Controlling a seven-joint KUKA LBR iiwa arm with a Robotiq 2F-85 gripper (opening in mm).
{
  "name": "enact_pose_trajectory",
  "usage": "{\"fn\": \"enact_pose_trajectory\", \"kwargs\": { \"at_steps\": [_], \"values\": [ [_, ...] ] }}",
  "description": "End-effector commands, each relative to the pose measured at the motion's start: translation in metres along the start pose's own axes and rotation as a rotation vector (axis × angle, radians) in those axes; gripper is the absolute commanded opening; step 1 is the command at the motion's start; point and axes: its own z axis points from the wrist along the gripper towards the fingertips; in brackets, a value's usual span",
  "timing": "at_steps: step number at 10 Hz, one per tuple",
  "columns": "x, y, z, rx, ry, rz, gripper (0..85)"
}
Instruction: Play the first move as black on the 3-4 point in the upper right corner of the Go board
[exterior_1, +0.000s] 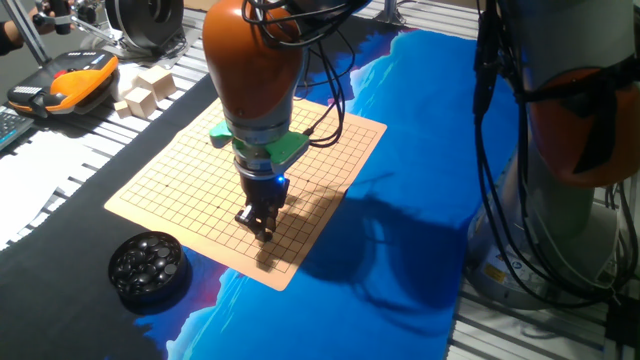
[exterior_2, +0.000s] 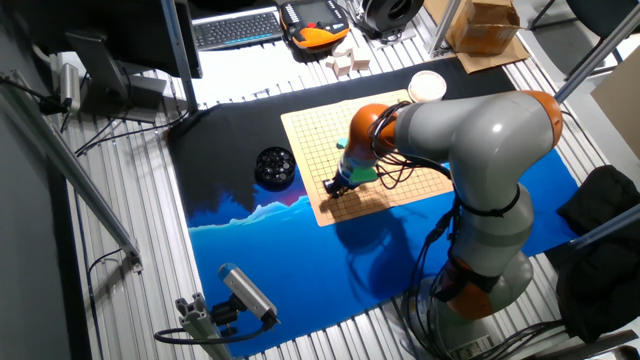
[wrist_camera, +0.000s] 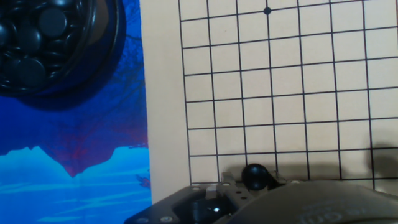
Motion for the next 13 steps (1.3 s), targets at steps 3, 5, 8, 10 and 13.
{"fn": "enact_pose_trajectory", "kwargs": {
  "at_steps": [3,5,8,10,13],
  "values": [
    [-0.0002,-0.0004,0.0004,-0.002,-0.002,0.002,34.0],
    [-0.0005,-0.0005,0.0027,-0.006,-0.004,0.001,34.0],
    [-0.0007,-0.0006,0.0038,-0.006,-0.006,0.001,34.0],
    [-0.0008,-0.0016,0.0049,-0.001,-0.011,0.001,34.0],
    [-0.0013,-0.0024,0.0083,-0.001,-0.014,0.0,34.0]
  ]
}}
